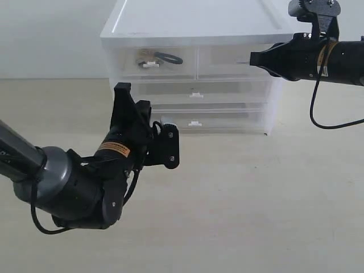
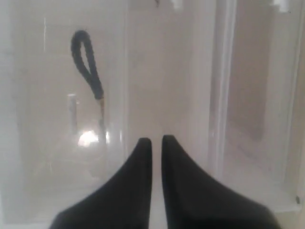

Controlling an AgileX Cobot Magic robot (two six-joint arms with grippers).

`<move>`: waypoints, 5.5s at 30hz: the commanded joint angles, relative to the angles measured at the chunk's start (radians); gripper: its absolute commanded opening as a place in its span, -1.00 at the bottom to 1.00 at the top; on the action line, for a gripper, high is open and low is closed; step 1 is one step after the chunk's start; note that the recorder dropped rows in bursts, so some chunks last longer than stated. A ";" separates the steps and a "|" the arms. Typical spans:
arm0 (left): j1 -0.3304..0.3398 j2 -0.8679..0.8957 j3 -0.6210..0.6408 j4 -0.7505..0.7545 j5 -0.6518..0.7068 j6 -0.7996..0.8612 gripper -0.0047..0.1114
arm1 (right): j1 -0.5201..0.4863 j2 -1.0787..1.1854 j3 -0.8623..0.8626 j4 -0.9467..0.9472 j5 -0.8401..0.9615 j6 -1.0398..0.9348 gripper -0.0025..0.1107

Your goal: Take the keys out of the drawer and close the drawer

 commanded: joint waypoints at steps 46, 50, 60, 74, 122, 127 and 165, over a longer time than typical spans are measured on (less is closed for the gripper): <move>0.106 0.013 -0.212 0.163 -0.031 -0.038 -0.21 | -0.008 0.002 -0.015 0.059 0.008 -0.012 -0.96; 0.106 0.013 -0.215 0.159 -0.031 -0.038 -0.21 | -0.008 0.002 -0.015 0.059 0.008 -0.012 -0.96; 0.119 0.013 -0.215 0.150 0.008 -0.030 -0.21 | -0.008 0.002 -0.015 0.057 0.008 -0.012 -0.96; 0.129 0.015 -0.215 0.132 0.029 -0.014 -0.21 | -0.008 0.002 -0.015 0.057 0.008 -0.012 -0.96; 0.054 0.040 -0.177 0.045 -0.031 0.072 -0.84 | -0.008 0.002 -0.015 0.055 0.008 -0.012 -0.96; 0.043 0.004 -0.138 0.027 -0.031 0.038 -0.84 | -0.008 0.002 -0.015 0.055 0.006 -0.012 -0.96; 0.226 -0.345 0.189 0.672 0.253 -1.766 -0.84 | -0.008 0.002 -0.012 0.036 0.008 0.000 -0.96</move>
